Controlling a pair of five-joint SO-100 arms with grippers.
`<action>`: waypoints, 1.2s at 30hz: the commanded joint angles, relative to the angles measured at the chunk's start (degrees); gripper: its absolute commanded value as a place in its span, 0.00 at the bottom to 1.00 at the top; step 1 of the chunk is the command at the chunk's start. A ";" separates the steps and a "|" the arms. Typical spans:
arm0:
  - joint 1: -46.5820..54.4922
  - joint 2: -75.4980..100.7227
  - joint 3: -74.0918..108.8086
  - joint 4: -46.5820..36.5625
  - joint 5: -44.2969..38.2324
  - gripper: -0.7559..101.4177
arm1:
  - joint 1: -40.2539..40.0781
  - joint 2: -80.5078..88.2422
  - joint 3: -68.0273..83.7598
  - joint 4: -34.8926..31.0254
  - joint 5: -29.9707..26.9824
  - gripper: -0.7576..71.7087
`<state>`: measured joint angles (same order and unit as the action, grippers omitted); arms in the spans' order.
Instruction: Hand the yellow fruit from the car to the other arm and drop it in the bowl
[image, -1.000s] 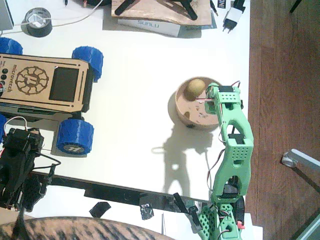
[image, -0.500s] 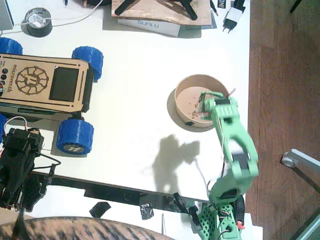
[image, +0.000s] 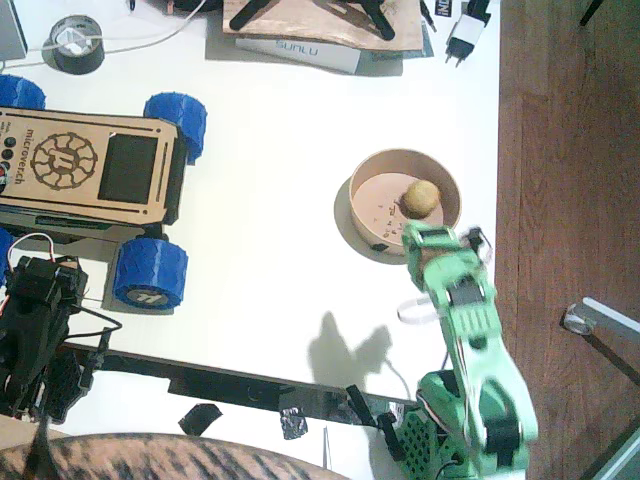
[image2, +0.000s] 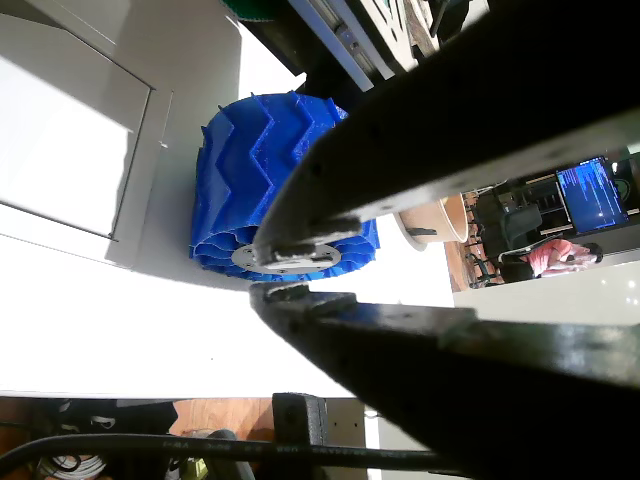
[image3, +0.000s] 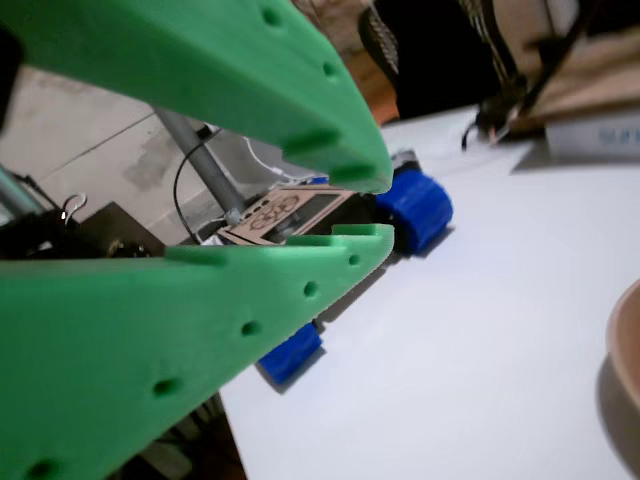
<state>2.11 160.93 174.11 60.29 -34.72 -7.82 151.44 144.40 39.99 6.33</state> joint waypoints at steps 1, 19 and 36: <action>0.44 0.00 -0.09 0.53 0.00 0.01 | 0.09 8.70 3.78 -0.79 -1.85 0.01; 0.44 0.00 -0.09 0.53 0.00 0.01 | -2.20 33.84 16.52 13.54 -2.81 0.01; 0.44 0.26 -0.09 0.79 0.00 0.01 | -4.92 34.54 18.98 22.06 -3.43 0.01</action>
<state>2.11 161.02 174.11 60.29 -34.72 -11.43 185.62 163.48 60.91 3.25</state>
